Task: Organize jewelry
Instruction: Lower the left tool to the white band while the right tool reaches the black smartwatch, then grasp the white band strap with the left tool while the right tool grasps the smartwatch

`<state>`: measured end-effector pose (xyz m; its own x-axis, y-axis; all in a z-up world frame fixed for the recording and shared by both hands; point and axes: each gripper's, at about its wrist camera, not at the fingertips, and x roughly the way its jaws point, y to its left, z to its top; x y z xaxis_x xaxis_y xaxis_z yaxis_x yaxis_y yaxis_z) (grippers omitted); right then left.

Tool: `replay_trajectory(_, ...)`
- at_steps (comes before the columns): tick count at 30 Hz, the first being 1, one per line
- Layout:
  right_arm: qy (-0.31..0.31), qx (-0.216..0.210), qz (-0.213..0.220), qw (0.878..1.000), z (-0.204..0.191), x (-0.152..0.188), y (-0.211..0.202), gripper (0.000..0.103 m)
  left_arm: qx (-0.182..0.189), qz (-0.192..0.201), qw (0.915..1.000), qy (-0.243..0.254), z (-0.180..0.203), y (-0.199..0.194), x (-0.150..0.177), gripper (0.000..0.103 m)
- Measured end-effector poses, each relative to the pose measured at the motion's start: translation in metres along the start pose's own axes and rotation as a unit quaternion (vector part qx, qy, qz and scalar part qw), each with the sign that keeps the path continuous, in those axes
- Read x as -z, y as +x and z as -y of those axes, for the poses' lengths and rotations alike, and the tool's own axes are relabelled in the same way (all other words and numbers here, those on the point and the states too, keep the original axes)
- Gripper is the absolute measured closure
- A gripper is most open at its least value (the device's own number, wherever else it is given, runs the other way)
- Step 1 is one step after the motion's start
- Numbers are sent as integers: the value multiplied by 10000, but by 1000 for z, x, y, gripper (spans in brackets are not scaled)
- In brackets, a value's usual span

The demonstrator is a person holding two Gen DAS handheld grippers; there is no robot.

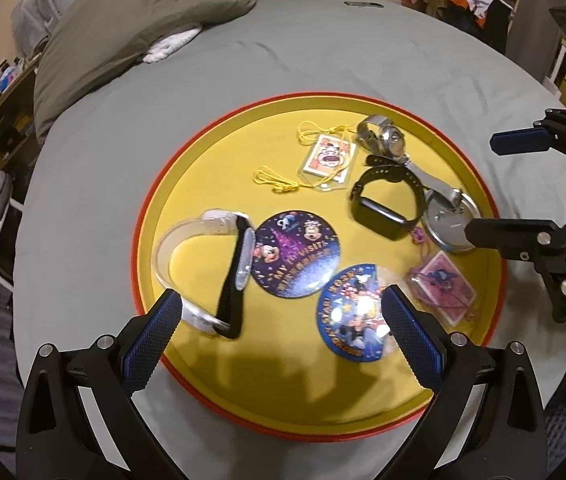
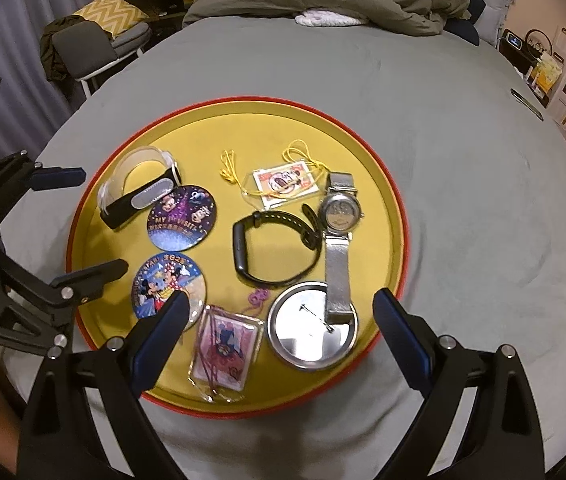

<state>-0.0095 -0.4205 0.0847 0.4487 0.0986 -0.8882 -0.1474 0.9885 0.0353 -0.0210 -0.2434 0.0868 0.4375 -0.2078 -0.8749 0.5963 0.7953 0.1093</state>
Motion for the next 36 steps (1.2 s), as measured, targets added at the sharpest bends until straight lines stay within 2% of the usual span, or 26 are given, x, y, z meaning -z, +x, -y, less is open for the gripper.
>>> replay_trajectory(8,-121,-86,-51,9999,-16,-8,14,14,0,-138,9998,115,-14,18,-3,6)
replay_trajectory(12,-230,-84,-75,9997,-23,-11,23,14,143,-218,9992,307,-22,29,-6,6)
replay_trajectory(20,-181,-177,10,9997,-23,-19,34,14,638,-367,9973,-23,-48,56,-11,6)
replay_trajectory(28,-219,-335,-41,9992,-28,-27,44,14,1038,-275,9941,-158,-52,62,-15,6)
replay_trajectory(30,-303,-300,-47,9991,-31,-27,46,18,1048,-267,9941,-87,-50,62,-15,6)
replay_trajectory(32,-308,-328,-132,9989,-30,-28,51,32,1000,-268,9946,-36,-47,64,-15,6)
replay_trajectory(36,-285,-362,-246,9986,-28,-28,58,39,1047,-256,9942,-13,-43,65,-12,6)
